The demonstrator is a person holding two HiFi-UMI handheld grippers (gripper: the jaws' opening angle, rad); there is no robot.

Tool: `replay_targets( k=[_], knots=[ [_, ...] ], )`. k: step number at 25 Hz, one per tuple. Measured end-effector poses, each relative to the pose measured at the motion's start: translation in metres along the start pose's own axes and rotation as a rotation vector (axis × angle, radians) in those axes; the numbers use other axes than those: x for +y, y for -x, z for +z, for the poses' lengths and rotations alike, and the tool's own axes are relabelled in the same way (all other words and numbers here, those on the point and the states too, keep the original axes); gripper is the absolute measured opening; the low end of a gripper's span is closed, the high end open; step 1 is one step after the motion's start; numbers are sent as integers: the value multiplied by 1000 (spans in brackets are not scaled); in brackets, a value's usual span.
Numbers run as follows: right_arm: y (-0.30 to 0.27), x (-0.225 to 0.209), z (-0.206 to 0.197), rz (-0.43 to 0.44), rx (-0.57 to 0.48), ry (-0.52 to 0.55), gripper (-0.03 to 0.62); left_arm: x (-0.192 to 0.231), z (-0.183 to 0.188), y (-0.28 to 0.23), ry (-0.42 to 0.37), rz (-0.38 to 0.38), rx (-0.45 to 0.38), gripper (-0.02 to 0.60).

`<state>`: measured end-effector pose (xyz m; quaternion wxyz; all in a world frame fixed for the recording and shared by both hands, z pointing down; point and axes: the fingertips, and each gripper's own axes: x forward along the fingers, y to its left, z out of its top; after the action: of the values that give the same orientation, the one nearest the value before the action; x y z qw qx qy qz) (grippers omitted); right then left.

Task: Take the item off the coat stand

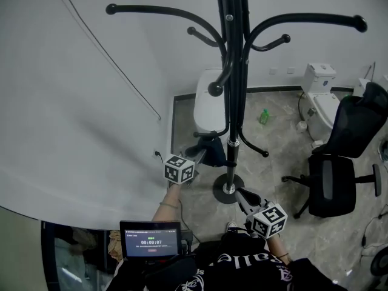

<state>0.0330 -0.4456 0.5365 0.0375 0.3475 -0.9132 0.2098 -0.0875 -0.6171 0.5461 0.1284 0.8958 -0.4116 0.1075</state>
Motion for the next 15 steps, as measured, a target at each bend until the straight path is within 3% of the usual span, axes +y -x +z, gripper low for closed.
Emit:
replay_targets(
  k=[7, 15],
  knots=[
    [-3, 4, -6, 5, 17, -5, 35, -5, 11, 18, 60, 0, -40, 14],
    [-4, 12, -14, 19, 32, -10, 35, 17, 53, 60, 182, 53, -241, 12]
  ],
)
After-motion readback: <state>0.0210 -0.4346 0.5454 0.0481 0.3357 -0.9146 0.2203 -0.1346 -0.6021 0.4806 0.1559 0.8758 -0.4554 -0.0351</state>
